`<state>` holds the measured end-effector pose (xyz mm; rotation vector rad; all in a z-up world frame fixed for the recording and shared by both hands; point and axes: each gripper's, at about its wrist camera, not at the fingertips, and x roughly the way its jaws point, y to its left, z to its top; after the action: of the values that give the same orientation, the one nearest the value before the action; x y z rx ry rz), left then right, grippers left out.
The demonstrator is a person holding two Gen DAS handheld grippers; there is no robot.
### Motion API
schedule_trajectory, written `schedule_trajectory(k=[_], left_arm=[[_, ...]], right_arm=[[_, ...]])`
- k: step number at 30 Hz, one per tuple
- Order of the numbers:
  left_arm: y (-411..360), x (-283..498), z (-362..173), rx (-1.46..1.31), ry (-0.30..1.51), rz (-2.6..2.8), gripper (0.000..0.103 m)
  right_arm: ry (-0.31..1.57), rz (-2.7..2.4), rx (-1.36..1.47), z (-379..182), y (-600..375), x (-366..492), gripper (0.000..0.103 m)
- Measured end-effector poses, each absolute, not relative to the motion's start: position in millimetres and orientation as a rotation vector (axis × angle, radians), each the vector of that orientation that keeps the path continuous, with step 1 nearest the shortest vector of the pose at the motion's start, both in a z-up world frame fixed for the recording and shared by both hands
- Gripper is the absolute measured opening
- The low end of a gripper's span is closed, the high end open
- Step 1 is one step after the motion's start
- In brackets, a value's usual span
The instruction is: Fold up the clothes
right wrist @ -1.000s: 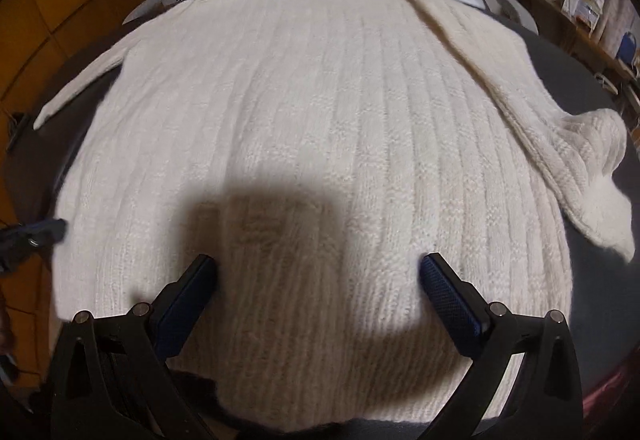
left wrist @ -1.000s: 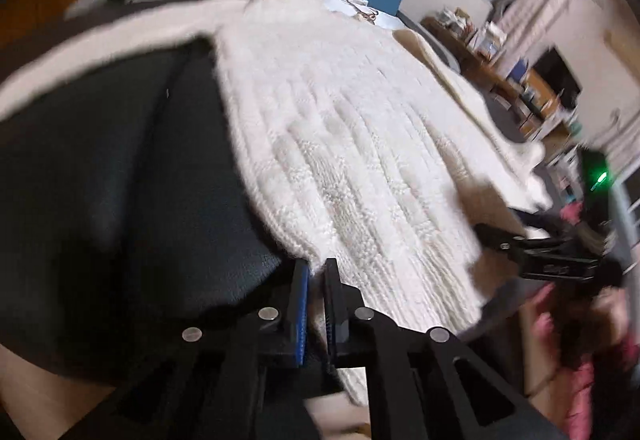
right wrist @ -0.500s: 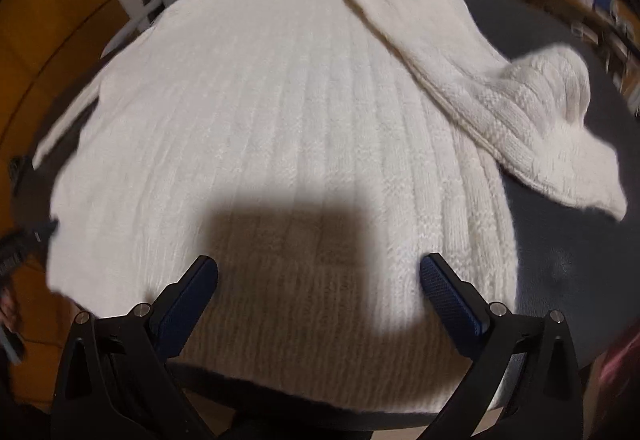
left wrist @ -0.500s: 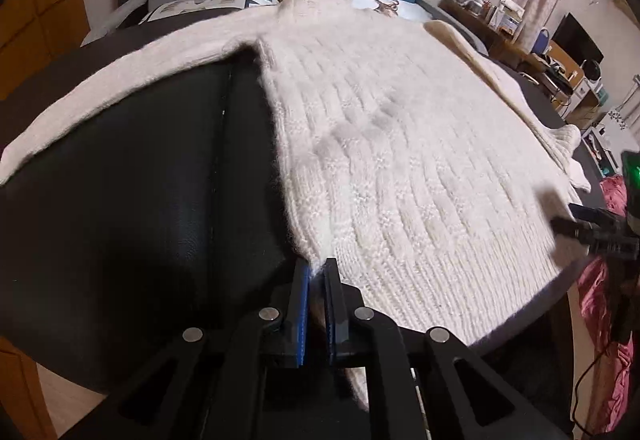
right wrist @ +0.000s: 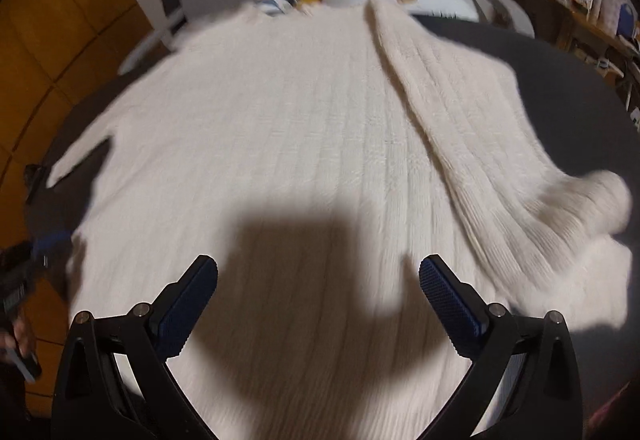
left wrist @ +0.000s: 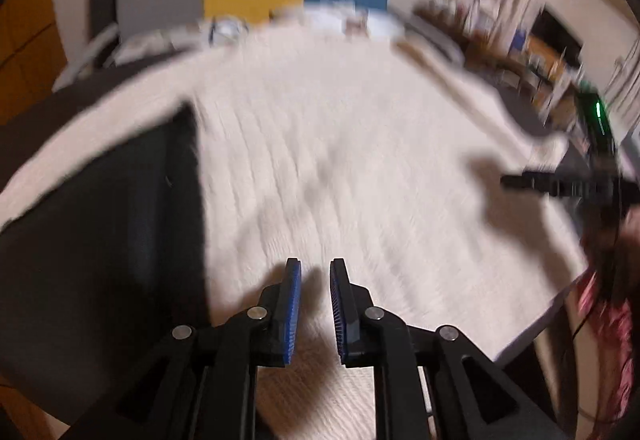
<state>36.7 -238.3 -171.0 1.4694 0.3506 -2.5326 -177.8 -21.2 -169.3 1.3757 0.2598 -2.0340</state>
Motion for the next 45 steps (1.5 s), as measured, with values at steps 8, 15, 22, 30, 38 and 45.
schedule_trajectory(k=[8, 15, 22, 30, 38, 45], left_arm=[[-266, 52, -164, 1.468, 0.479, -2.597, 0.015], [-352, 26, -121, 1.189, 0.587, -2.594, 0.015], [-415, -111, -107, 1.100, 0.082, -2.690, 0.015], [-446, -227, -165, 1.517, 0.056, -2.789, 0.016], [-457, -265, -180, 1.769, 0.335, -2.897, 0.021], [-438, -263, -193, 1.867, 0.122, -2.898, 0.028]], right_arm=[[0.403, -2.008, 1.373, -187, -15, -148, 0.103], [0.385, -1.959, 1.367, -163, -34, -179, 0.103], [0.237, -1.959, 1.210, -140, -106, -250, 0.103], [0.284, -1.832, 1.214, -180, -173, -289, 0.103], [0.362, -1.833, 1.175, -189, -184, -292, 0.103], [0.448, -1.853, 1.144, -198, -195, -284, 0.103]])
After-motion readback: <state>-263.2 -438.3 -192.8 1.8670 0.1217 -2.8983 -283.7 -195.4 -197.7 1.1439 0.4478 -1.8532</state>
